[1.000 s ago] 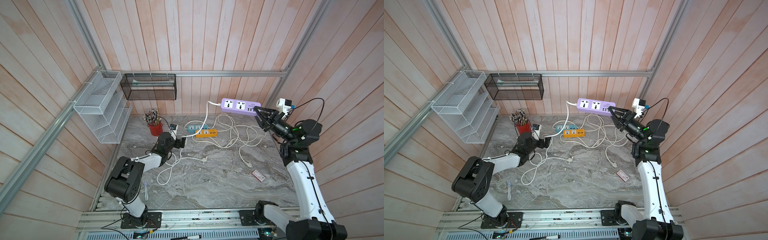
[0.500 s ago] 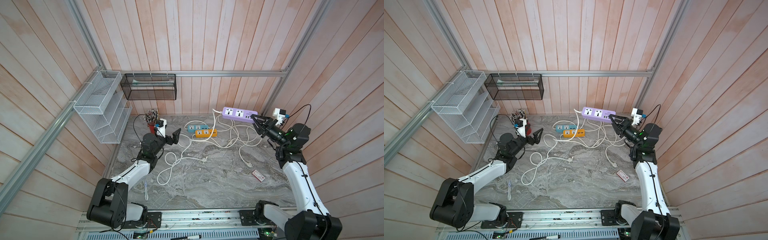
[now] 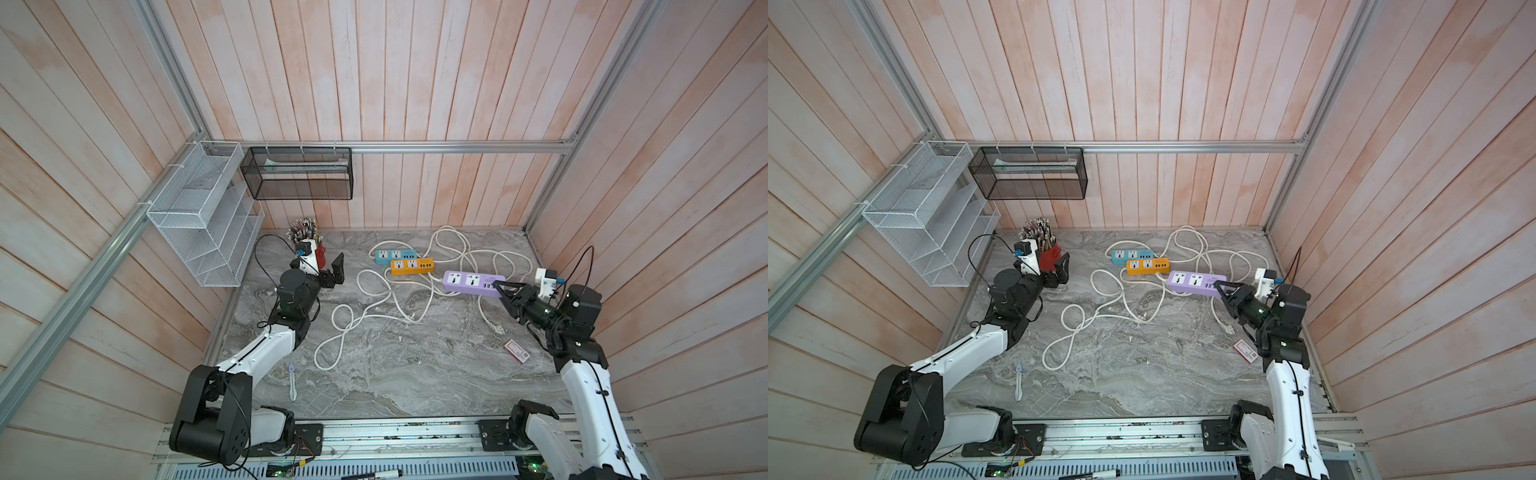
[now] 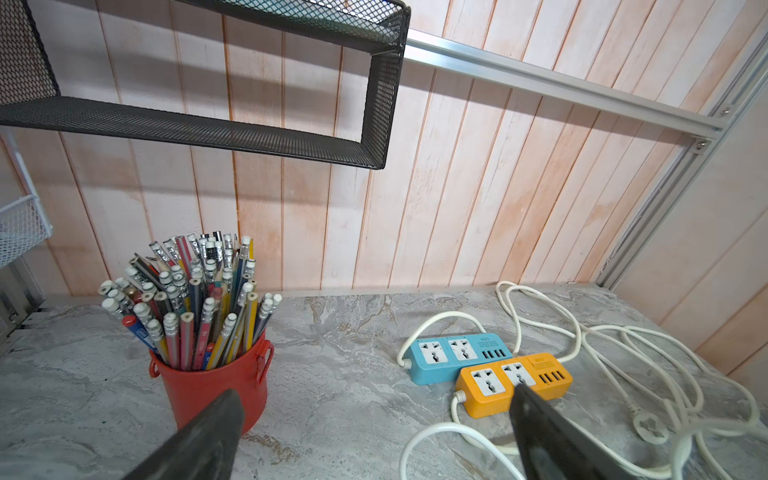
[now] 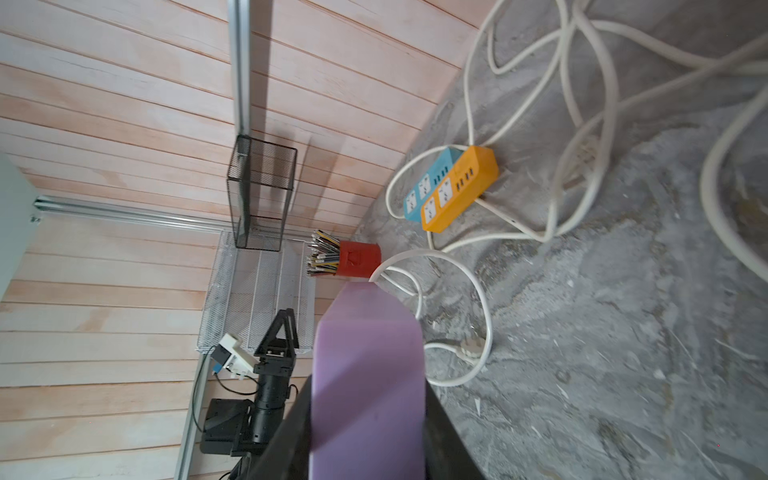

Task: Unwrap the cord wrapped around the power strip
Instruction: Place the power strip at the center of the board.

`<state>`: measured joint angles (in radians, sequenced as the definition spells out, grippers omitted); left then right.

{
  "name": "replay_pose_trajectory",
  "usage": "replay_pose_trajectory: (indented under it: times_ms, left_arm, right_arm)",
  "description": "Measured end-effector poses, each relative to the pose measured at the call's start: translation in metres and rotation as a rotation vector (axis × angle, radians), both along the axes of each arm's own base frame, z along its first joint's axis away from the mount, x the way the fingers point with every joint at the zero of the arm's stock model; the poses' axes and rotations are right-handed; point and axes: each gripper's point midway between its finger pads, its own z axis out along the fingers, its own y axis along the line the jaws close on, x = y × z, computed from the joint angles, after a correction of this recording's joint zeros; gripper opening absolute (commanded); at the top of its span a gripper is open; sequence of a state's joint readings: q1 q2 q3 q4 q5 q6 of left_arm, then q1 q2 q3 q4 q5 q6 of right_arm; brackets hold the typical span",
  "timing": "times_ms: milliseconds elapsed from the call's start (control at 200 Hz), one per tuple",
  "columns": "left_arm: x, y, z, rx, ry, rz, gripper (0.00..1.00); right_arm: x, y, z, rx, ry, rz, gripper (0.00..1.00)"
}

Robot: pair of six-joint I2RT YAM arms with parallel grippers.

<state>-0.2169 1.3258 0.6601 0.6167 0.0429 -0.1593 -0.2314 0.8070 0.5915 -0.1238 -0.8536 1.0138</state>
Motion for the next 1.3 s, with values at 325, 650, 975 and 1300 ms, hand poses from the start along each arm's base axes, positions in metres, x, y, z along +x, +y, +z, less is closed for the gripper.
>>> replay_pose_trajectory:
  times_ms: [325, 650, 975, 1300]
  left_arm:
    - [0.002, 0.007, -0.001, -0.009, 0.008, 0.023, 1.00]
    - [-0.006, 0.000, -0.030, -0.065, 0.157, -0.009, 1.00]
    - [-0.061, -0.026, -0.095, -0.041, 0.439, -0.063, 1.00]
    - [-0.086, -0.017, -0.150, -0.010, 0.602, -0.040, 1.00]
  right_arm:
    - [-0.049, 0.008, -0.113, 0.030, 0.221, -0.021, 0.21]
    - [-0.065, 0.007, -0.161, 0.058, 0.259, -0.075, 0.23]
    - [-0.060, -0.005, -0.184, 0.024, 0.282, -0.152, 0.67]
    - [-0.049, -0.015, -0.171, -0.066, 0.224, -0.176, 0.98]
